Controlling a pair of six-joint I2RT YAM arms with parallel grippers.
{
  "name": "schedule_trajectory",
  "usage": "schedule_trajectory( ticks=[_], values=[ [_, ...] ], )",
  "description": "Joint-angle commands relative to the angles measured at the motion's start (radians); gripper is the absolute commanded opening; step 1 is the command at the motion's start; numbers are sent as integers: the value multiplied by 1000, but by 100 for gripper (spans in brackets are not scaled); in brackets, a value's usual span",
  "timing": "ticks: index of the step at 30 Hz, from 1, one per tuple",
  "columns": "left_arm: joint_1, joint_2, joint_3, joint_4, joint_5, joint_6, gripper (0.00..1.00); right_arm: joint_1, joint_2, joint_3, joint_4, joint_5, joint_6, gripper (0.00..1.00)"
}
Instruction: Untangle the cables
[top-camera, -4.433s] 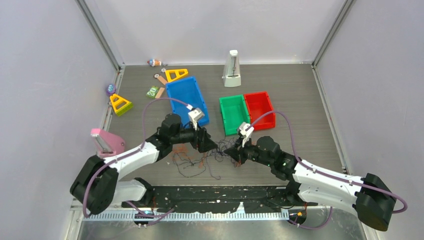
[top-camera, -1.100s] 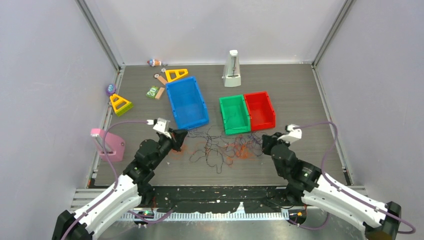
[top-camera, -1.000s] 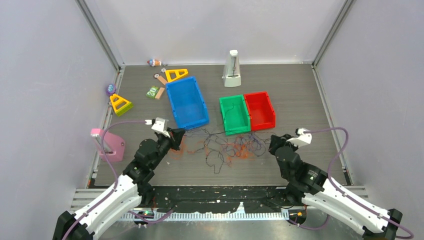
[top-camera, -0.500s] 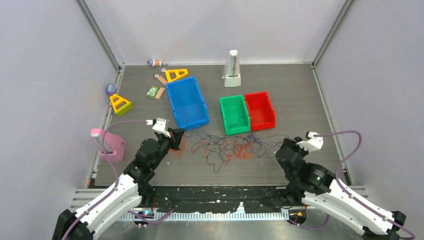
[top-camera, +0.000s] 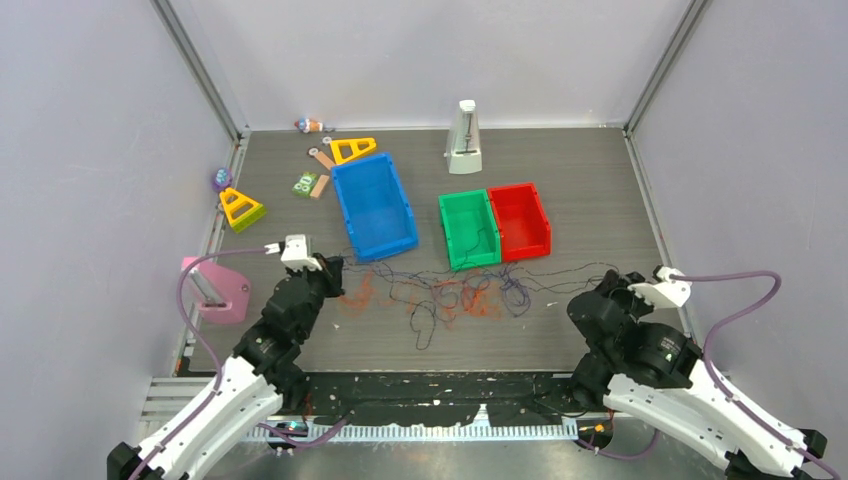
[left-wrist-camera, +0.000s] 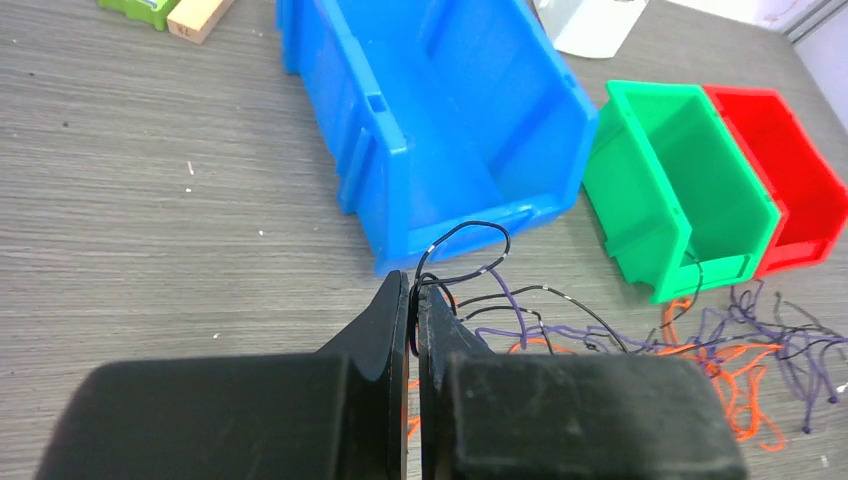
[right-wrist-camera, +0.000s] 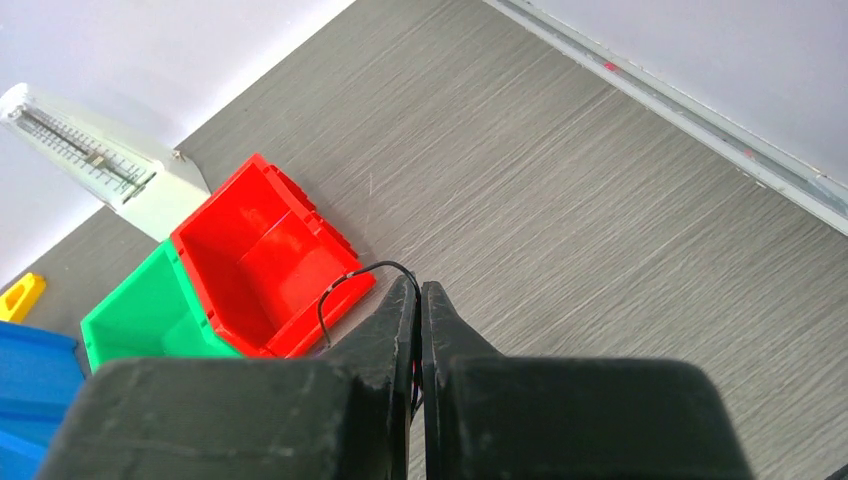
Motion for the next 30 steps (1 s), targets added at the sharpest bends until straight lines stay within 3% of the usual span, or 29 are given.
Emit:
schedule_trajectory(
  ticks=[1, 5, 11, 13, 17, 21, 26, 27, 28, 30],
  values=[
    [3, -21, 109, -69, 11, -25, 0, 0, 24, 20, 215, -13, -353, 5],
    [3, 3, 219, -113, 126, 12, 0, -1, -29, -22, 554, -214, -730, 5],
    [3, 59, 376, -236, 166, 44, 0, 0, -84, 55, 646, -353, -898, 5],
    [2, 71, 420, -297, 126, 40, 0, -1, -62, 120, 652, -344, -941, 5],
    [7, 132, 504, -549, -123, -72, 0, 0, 35, 277, 679, -309, -1063, 5],
    [43, 172, 449, -664, -186, -185, 0, -1, 125, 436, 724, -259, -1189, 5],
    [71, 133, 358, -590, -71, -177, 0, -1, 207, 523, 769, -320, -1309, 5],
    [69, 119, 349, -550, -16, -139, 7, -1, 221, 550, 761, -375, -1312, 5],
    [69, 103, 341, -490, 53, -97, 25, 0, 249, 565, 745, -451, -1310, 5],
    [69, 73, 332, -409, 160, -41, 71, 0, 291, 603, 721, -596, -1302, 5]
  ],
)
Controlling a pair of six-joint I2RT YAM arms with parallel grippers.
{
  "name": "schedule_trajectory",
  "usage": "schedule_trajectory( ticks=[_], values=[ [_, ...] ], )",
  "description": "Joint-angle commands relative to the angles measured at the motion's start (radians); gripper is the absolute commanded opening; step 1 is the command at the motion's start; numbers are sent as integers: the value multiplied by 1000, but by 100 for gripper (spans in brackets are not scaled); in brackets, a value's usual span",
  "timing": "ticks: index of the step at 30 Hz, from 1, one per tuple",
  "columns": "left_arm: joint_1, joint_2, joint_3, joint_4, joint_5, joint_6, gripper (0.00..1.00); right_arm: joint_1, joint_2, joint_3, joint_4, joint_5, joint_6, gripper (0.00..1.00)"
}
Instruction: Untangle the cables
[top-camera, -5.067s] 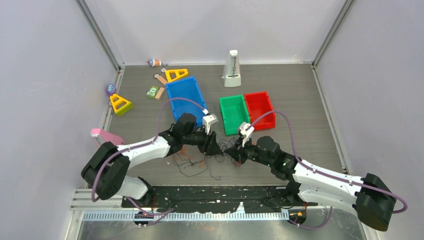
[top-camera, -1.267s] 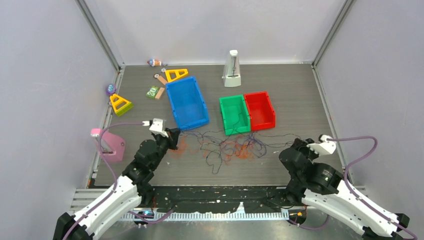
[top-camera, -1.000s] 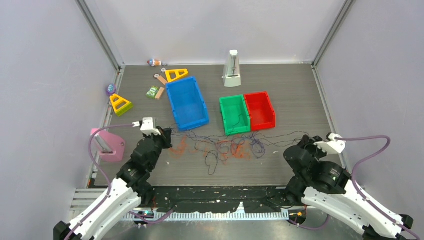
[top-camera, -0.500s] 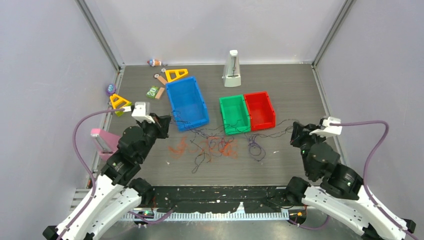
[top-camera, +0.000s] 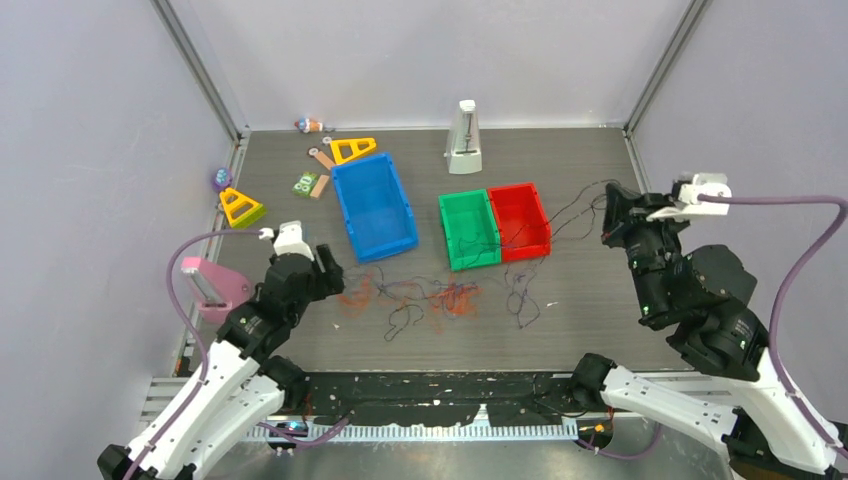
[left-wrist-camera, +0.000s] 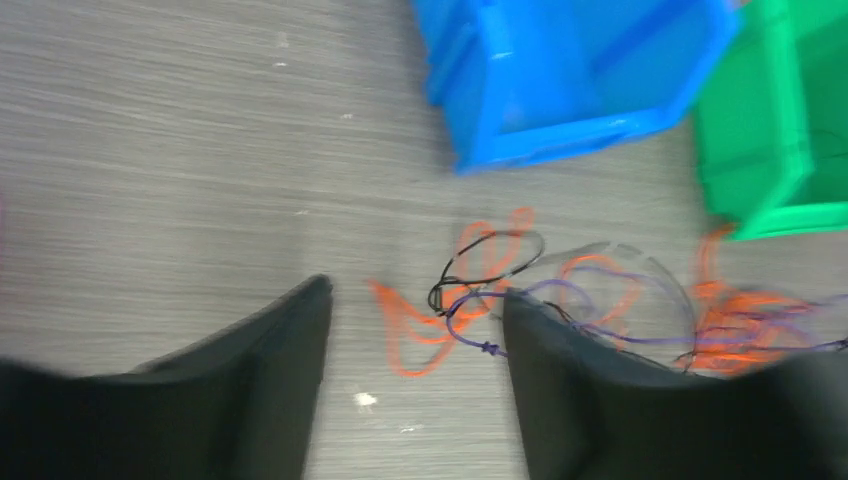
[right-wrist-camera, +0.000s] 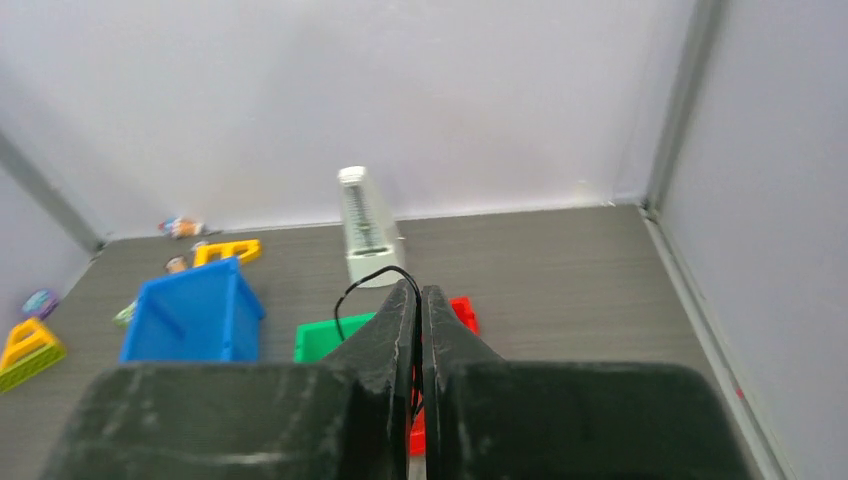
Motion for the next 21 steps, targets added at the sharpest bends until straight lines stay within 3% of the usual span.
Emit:
schedule_trajectory(
  ticks=[1, 2, 4, 10, 15, 21],
  values=[
    [2, -74, 5, 202, 207, 87, 82, 0, 107, 101, -4, -282, -60, 5],
    [2, -79, 13, 235, 237, 109, 94, -1, 122, 113, -15, -373, -56, 5],
    [2, -65, 37, 292, 323, 162, 99, -1, 167, 146, -25, -500, -49, 5],
    [-23, 83, 122, 512, 610, 225, 100, -1, 293, 217, -25, -729, -25, 5],
    [-66, 195, 161, 738, 743, 202, 98, -1, 370, 216, 4, -822, 12, 5],
    [-76, 297, 238, 840, 884, 194, 91, 0, 438, 202, 39, -911, 43, 5]
  ],
)
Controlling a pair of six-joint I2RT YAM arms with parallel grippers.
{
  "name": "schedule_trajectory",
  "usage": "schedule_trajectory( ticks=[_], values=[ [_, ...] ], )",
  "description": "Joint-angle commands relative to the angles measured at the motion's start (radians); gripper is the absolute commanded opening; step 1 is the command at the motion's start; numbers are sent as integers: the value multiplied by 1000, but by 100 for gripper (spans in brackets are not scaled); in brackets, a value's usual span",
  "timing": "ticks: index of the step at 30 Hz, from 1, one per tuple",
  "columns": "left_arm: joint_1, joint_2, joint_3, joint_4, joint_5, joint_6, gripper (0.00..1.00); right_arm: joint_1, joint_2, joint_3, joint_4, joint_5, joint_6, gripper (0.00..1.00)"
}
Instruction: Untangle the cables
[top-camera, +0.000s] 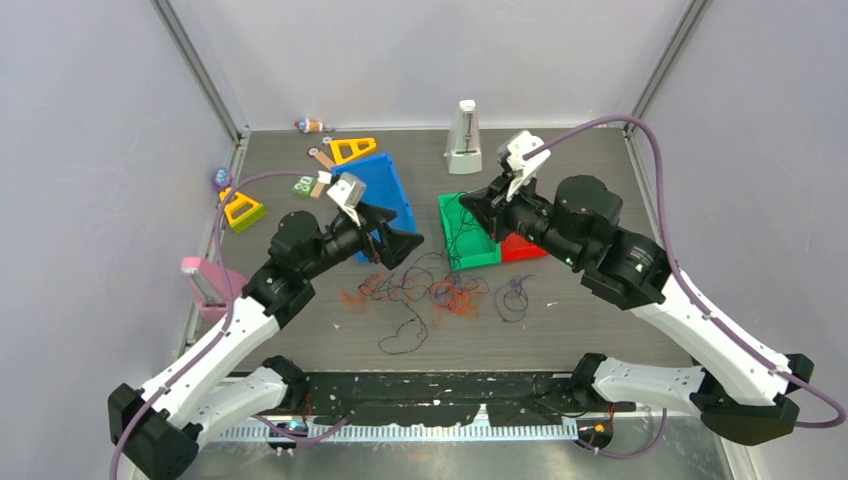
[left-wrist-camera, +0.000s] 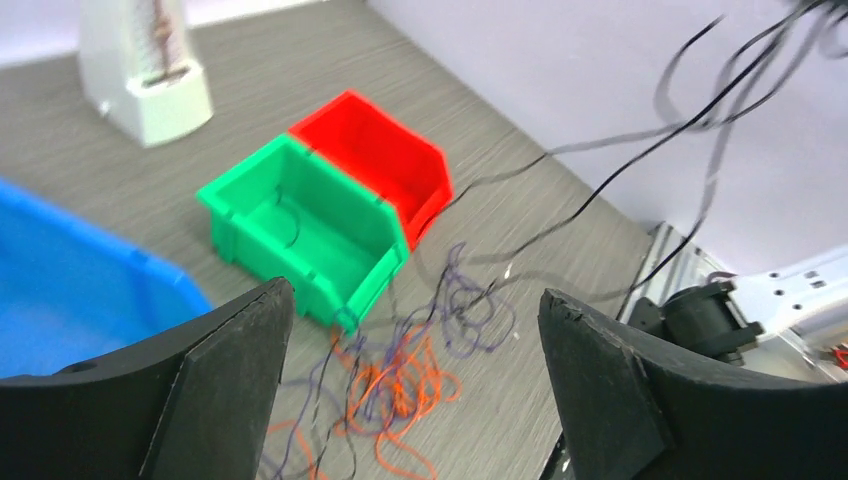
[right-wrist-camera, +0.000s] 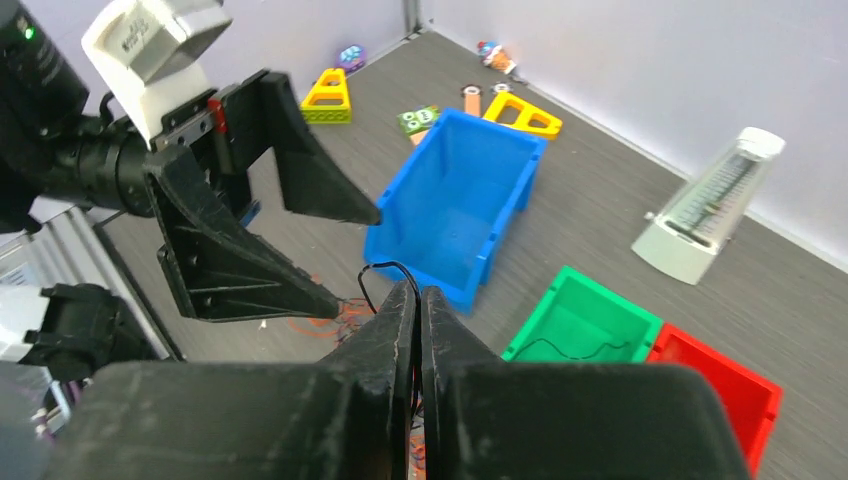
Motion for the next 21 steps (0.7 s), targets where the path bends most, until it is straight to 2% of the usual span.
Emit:
schedule_trajectory(
  ticks=[1, 5, 11, 12, 14, 17, 19, 20, 21],
  values=[
    [-9, 56, 109, 186, 169, 1, 88, 0, 28, 14, 69, -107, 30, 5],
    [-13, 111, 145, 215, 227, -13, 81, 0, 59, 7, 79, -161, 25, 6],
    [-21, 138, 139, 306, 307, -35, 71, 0, 88, -11, 80, -165, 20, 6],
    [-22, 140, 137, 311, 309, -37, 64, 0, 91, -15, 81, -165, 22, 6],
    [-21, 144, 140, 316, 310, -37, 42, -1, 95, -23, 84, -169, 25, 6],
    [-22, 141, 143, 311, 304, -35, 1, -1, 94, -40, 88, -165, 30, 8],
    [-21, 129, 150, 257, 244, -15, 0, -1, 90, -61, 89, -141, 33, 29],
    [-21, 122, 156, 219, 206, 0, 0, -1, 82, -85, 90, -88, 37, 55],
    [-21, 114, 161, 187, 183, 15, 0, -2, 78, -106, 104, -63, 38, 66]
  ],
)
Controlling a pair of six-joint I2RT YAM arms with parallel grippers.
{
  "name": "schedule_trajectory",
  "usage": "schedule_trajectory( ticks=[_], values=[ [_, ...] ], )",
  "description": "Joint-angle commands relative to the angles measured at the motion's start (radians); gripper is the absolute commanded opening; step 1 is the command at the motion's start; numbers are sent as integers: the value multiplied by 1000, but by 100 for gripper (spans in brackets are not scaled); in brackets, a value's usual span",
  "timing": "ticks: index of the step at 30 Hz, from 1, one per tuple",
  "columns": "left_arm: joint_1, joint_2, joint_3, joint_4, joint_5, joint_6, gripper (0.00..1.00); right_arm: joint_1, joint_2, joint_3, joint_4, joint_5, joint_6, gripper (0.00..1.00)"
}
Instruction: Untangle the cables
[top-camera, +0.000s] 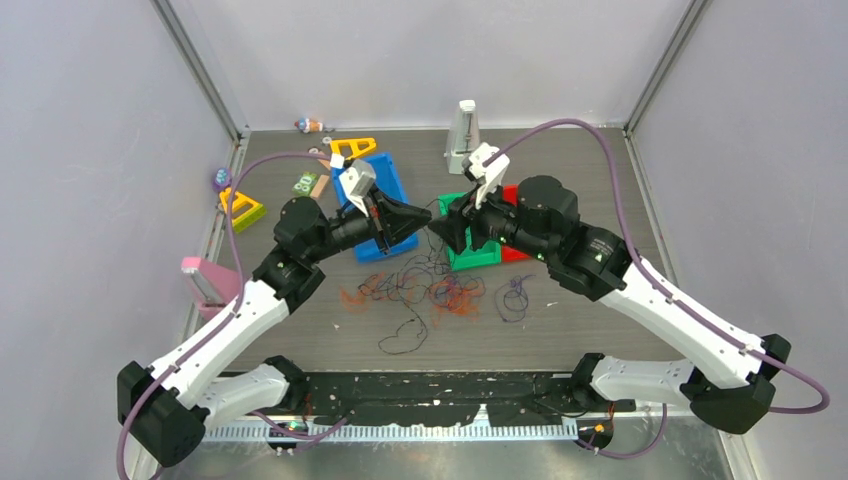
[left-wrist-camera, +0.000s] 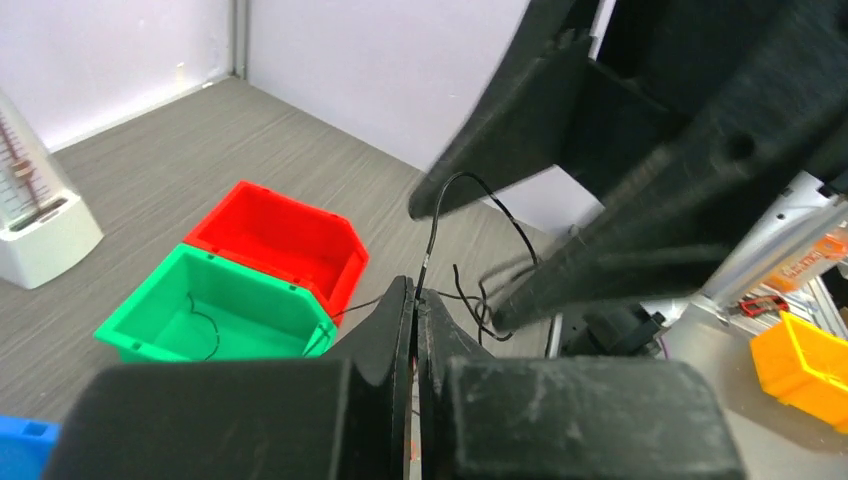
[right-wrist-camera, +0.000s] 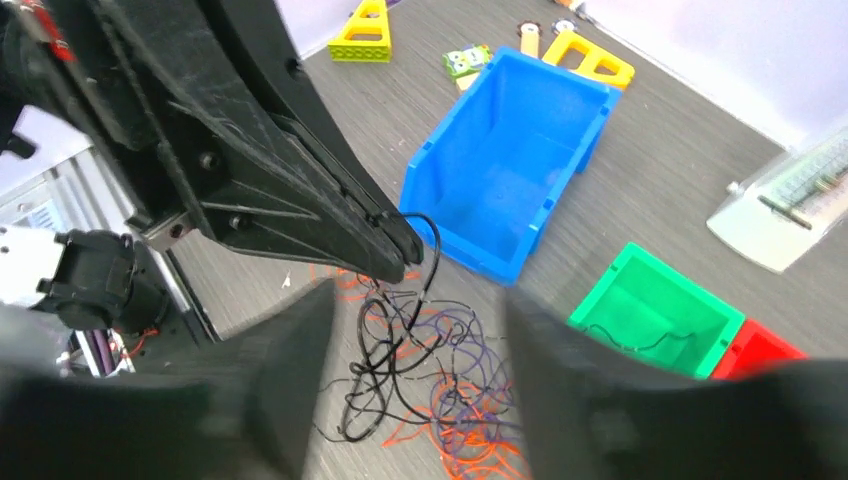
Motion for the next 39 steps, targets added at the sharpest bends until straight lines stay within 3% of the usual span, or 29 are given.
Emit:
schedule_trajectory(
  ticks=[1, 5, 13, 17, 21, 23, 25, 31, 36, 39],
  values=[
    [-4, -36, 52, -77, -86, 57, 0, -3, -39, -100, 90, 113, 13, 80],
    [-4, -53, 78, -141, -61, 78, 0, -11, -95, -292, 241, 142, 19, 95],
    [-4, -89, 130, -245, -47, 99, 0, -13, -106, -591, 615, 87, 77, 96],
    [-4, -95, 153, -308, -69, 112, 0, -13, -51, -625, 687, 82, 114, 81],
    [-3, -125, 161, -429, -279, 145, 0, -13, -86, -660, 692, 238, 153, 44],
    [-1, -142, 155, -461, -349, 159, 0, -14, -127, -677, 676, 349, 160, 15],
    [0, -158, 150, -497, -427, 161, 0, -17, -166, -688, 640, 461, 167, 7],
    [9, -232, 106, -610, -752, 131, 0, -44, -269, -703, 475, 762, 236, 5],
    [15, -317, 65, -656, -900, 132, 0, -48, -366, -734, 428, 829, 267, 5],
    [16, -359, 56, -697, -1018, 131, 0, -50, -388, -730, 340, 956, 321, 5]
  ],
)
